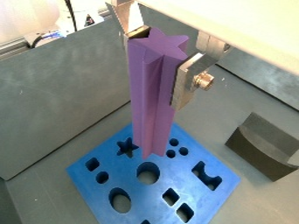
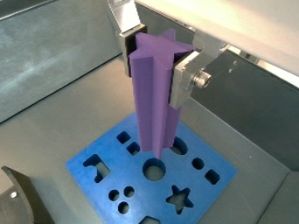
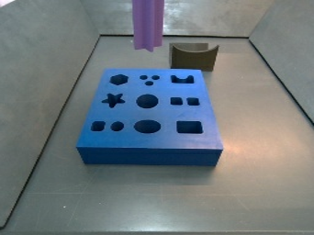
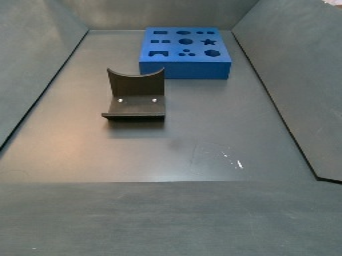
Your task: Insert the star object.
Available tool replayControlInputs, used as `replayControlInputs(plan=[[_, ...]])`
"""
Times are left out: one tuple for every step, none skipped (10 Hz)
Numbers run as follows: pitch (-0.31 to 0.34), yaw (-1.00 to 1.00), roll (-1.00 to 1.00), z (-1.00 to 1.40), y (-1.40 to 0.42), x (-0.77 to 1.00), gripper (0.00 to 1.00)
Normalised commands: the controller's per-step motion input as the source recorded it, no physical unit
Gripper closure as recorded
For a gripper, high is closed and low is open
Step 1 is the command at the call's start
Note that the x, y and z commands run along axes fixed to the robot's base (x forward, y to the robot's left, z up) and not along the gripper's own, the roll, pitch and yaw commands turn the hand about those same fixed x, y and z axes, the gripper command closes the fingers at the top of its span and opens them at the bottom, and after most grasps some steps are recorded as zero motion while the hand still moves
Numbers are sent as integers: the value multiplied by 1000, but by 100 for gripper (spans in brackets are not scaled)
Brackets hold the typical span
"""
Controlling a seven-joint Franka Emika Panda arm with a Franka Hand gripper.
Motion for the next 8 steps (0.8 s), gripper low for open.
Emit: replayControlInputs(plan=[[-9, -34, -36, -286, 0, -180, 100], [-49, -523, -33, -669, 0, -720, 100], [-87, -563, -71, -860, 0, -729, 100], [-91, -551, -67, -900, 0, -740, 100], [-163, -457, -60, -840, 0, -717, 100], [-290, -191, -141, -551, 0, -523, 100], [-343, -126, -206, -406, 0, -437, 100], [-284, -109, -219, -329, 60, -271, 100]])
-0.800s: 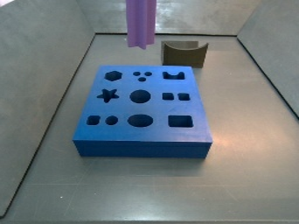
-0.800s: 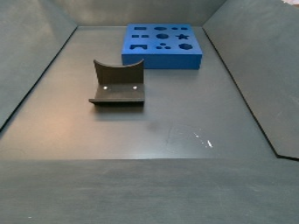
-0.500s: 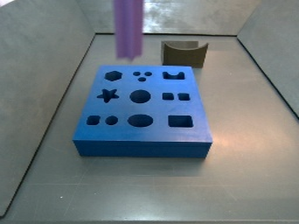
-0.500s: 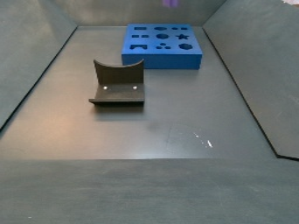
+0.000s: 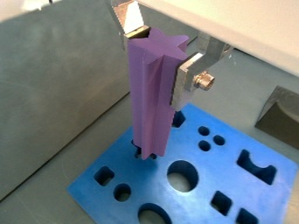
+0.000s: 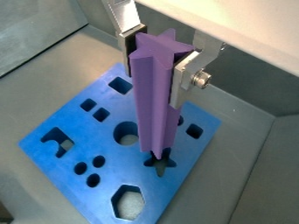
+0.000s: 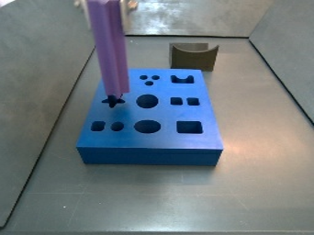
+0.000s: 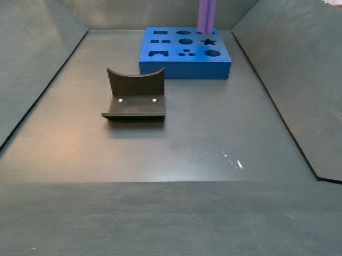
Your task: Insert the star object.
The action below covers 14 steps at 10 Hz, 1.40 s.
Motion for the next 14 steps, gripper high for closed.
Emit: replayControlInputs(plan=[[-19, -9, 0, -91, 9, -143, 100], [0, -86, 0, -189, 23, -154, 100], [46, -529, 0, -280, 109, -49, 100], [66, -680, 0, -311, 123, -77, 100], [34, -729, -11, -243, 134, -111, 100], [0, -474, -74, -183, 74, 0, 100], [0, -209, -93, -180, 0, 0, 100], [0, -129, -27, -211, -66, 137, 100], [0, -131, -76, -206, -63, 329, 100], [0, -160, -83, -237, -26, 351, 100], [0, -183, -84, -283, 0, 351, 100], [0, -183, -61, -363, 0, 283, 100], [-66, -63, -16, -589, 0, 0, 100], [-257, 0, 0, -751, -34, -143, 100]])
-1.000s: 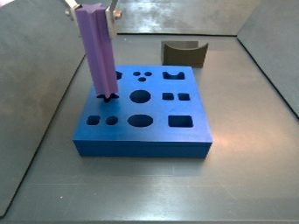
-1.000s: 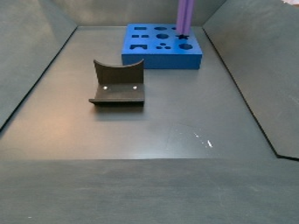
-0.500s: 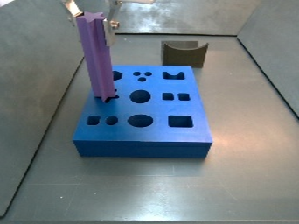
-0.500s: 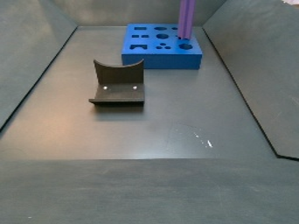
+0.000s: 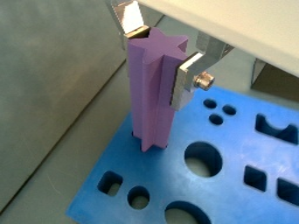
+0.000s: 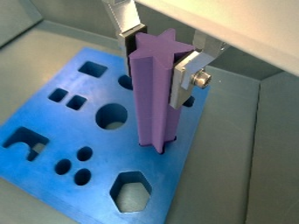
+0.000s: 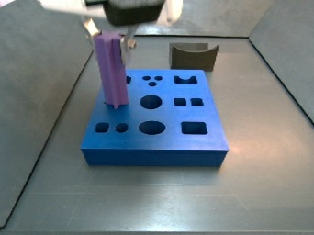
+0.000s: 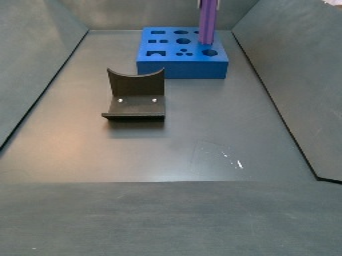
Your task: Insert the star object.
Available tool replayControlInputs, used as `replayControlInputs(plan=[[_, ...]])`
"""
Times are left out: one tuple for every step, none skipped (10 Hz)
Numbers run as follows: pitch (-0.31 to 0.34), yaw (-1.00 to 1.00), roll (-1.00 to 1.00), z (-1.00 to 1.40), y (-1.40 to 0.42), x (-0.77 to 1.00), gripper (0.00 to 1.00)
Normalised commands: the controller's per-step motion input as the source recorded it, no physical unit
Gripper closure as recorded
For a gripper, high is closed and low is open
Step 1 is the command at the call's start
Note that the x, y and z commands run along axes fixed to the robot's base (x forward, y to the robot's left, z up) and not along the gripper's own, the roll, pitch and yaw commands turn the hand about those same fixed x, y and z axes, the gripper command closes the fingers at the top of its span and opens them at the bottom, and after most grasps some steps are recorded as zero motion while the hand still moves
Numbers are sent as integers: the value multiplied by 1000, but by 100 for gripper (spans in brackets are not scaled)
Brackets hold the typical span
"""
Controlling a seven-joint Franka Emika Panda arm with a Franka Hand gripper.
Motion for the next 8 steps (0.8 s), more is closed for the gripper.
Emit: replayControlInputs(plan=[[-373, 0, 0, -520, -23, -83, 100], [-399, 0, 0, -466, 0, -89, 100], [-236, -97, 94, -771, -71, -29, 100], [-217, -97, 104, -800, -86, -3, 100], [-131, -17, 297, -706, -234, 0, 100], [-7, -51, 191, -494, -240, 140, 100], [0, -29, -29, -54, 0, 31, 100], [0, 0, 0, 0, 0, 0, 100]])
